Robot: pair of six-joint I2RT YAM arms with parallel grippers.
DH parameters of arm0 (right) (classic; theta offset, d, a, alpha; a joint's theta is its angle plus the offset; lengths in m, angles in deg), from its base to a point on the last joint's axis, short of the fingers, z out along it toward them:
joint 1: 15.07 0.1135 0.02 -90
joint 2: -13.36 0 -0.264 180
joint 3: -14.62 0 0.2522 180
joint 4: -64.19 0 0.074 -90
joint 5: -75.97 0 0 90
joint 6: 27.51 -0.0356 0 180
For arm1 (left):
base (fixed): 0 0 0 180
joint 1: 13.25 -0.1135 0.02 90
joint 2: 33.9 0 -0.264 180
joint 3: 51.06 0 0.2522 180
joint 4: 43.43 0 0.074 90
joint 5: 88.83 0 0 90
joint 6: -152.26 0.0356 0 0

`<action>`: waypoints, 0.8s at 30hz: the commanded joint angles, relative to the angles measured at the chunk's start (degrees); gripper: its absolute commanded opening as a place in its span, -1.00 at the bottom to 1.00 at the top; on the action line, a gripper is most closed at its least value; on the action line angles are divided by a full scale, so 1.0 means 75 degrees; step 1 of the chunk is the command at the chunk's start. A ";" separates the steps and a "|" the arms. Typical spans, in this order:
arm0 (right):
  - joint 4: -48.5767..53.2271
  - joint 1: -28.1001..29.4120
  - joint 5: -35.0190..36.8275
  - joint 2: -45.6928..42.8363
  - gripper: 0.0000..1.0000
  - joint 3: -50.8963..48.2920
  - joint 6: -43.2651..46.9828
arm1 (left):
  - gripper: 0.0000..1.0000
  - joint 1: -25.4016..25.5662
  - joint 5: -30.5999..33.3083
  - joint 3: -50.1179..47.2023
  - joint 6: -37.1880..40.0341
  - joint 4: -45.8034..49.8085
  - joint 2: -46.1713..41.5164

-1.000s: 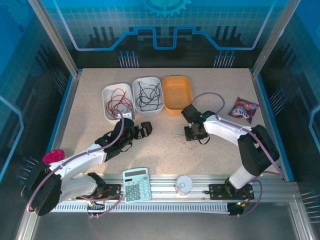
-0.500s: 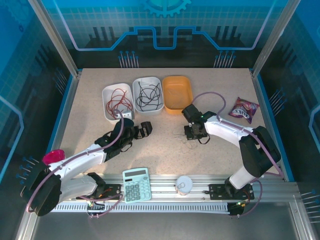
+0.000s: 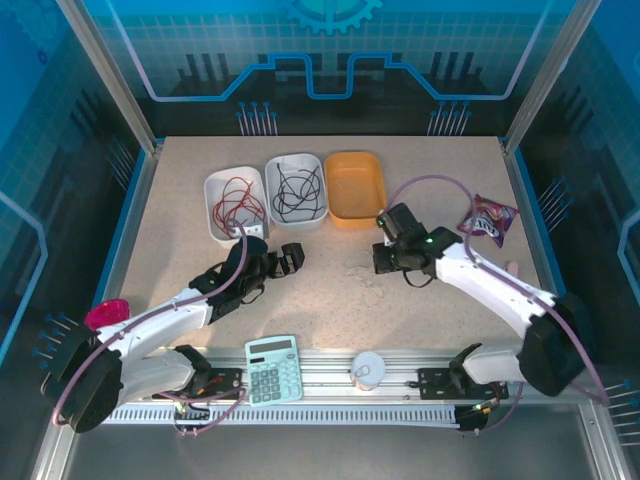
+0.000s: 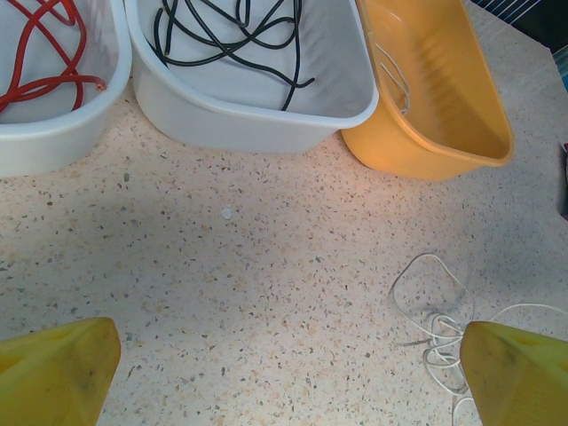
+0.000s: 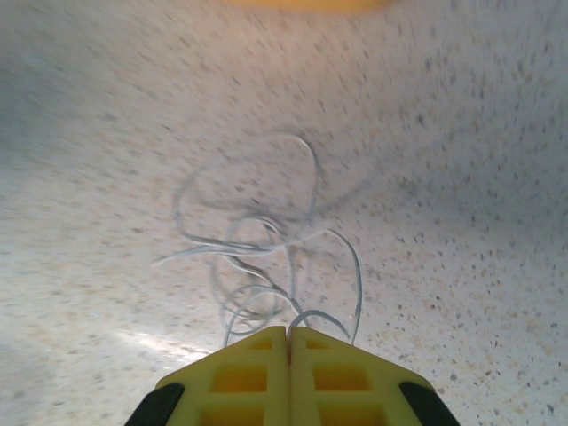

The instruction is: Untangle the cables

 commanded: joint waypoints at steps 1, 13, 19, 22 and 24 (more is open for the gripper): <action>-0.0549 0.0052 -0.0652 -0.0840 -0.92 0.0052 0.0364 | 0.98 -0.0068 -0.0045 0.0045 -0.0019 -0.0098 -0.0110; -0.2139 -0.0079 -0.2830 -0.1748 -0.95 0.0904 0.0982 | 0.98 -0.0083 -0.0288 0.0067 0.0096 -0.0160 -0.0152; -0.2547 -0.0089 -0.3089 -0.1688 -0.95 0.1480 0.1299 | 0.98 -0.0083 -0.0417 0.0052 0.0148 -0.0238 -0.0176; -0.2467 -0.0112 -0.3083 -0.1424 -0.95 0.1841 0.1459 | 0.98 -0.0072 -0.0407 0.0055 0.0180 -0.0238 -0.0207; -0.2378 -0.0135 -0.3019 -0.1174 -0.95 0.2111 0.1580 | 0.98 -0.0081 -0.0394 0.0055 0.0185 -0.0227 -0.0225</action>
